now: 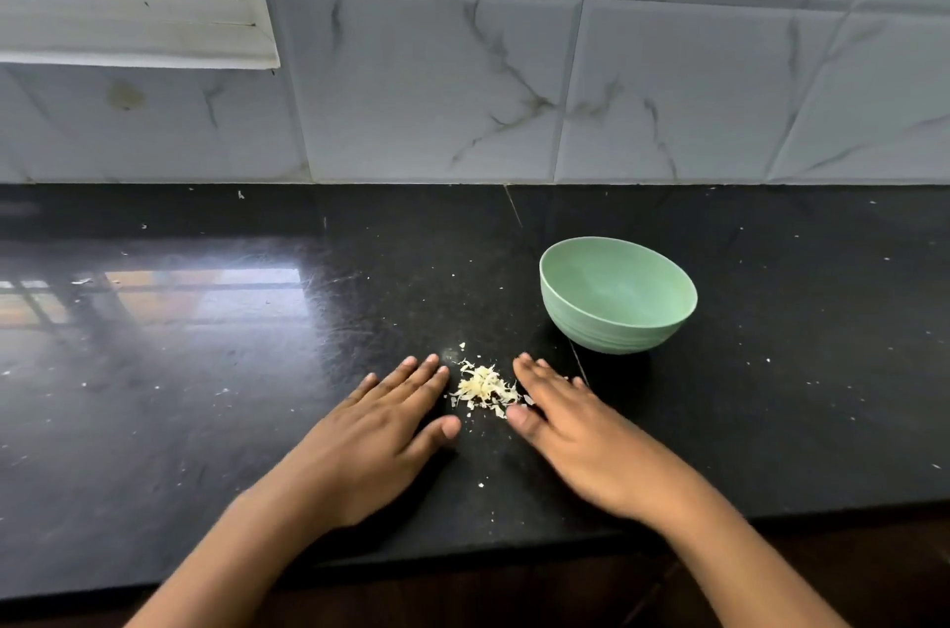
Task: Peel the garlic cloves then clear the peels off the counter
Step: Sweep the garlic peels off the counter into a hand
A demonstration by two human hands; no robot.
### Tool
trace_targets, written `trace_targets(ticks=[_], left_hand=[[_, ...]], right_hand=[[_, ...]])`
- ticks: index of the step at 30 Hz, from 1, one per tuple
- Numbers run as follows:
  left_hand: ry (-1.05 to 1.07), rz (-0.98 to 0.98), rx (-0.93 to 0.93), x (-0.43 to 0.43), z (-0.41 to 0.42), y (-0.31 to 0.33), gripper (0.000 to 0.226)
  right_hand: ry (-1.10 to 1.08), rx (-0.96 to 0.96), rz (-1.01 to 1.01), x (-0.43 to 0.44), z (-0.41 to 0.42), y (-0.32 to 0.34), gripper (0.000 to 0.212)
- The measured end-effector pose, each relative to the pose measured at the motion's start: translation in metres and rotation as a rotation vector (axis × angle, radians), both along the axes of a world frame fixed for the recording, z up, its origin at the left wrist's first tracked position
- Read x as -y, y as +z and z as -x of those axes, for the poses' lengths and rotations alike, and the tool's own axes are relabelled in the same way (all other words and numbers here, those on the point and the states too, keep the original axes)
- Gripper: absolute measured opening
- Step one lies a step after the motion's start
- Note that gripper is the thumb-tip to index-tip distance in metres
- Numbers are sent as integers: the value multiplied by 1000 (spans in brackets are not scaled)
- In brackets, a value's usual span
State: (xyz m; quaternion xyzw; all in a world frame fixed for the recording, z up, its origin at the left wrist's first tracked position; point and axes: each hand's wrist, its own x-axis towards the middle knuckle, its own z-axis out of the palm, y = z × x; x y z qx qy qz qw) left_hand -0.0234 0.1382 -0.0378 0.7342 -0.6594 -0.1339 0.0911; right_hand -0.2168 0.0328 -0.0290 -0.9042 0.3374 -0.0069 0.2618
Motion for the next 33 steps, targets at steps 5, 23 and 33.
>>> trace_targets(ticks=[5,23,33], left_hand=[[30,-7,118,56,-54,8,90],[42,163,-235,119,-89,20,51],[-374,-82,67,179,-77,0,55]], right_hand=[[-35,73,-54,51,-22,7,59],[312,41,-98,72,-34,8,46],[-132,389,-138,81,-26,6,45]])
